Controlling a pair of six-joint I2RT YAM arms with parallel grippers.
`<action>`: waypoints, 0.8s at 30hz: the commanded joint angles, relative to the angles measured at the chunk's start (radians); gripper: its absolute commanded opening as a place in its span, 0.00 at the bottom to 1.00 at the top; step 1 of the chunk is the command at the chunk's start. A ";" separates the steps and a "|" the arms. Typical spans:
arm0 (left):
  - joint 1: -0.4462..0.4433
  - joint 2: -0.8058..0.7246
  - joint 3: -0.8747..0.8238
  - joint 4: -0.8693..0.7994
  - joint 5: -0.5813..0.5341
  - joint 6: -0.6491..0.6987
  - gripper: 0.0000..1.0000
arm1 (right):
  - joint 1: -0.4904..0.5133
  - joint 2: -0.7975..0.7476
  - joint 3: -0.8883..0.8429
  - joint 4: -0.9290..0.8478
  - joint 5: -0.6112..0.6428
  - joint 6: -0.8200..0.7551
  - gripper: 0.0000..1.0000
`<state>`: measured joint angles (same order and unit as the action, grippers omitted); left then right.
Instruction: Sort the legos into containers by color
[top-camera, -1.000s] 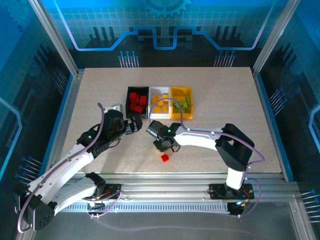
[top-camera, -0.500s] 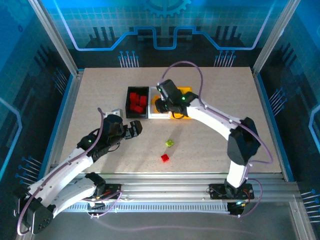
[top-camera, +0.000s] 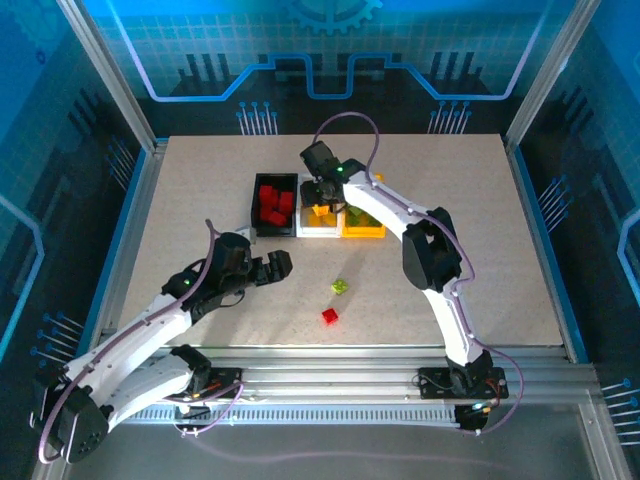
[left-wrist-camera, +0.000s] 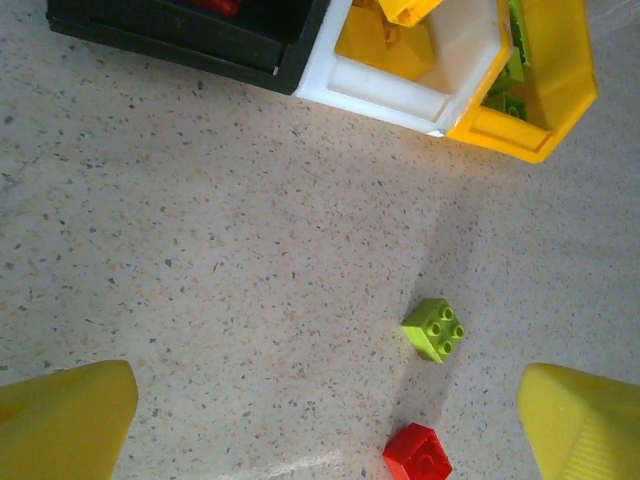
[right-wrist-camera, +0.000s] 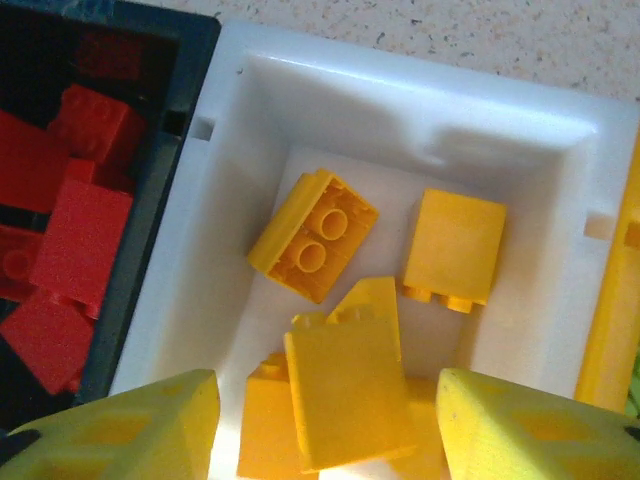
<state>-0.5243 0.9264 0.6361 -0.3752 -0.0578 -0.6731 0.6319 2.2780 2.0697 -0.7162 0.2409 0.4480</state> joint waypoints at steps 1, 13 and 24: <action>0.006 0.008 -0.004 0.017 0.037 0.022 0.99 | 0.004 -0.057 0.044 -0.011 -0.013 -0.012 0.74; 0.008 -0.019 -0.025 0.004 -0.035 0.018 0.99 | 0.087 -0.446 -0.448 0.032 -0.076 0.008 0.83; 0.009 -0.005 -0.079 0.048 -0.032 0.005 0.99 | 0.184 -0.470 -0.815 0.052 -0.118 0.073 0.86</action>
<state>-0.5224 0.9195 0.5705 -0.3534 -0.0742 -0.6746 0.7975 1.7802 1.2713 -0.6807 0.1390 0.4896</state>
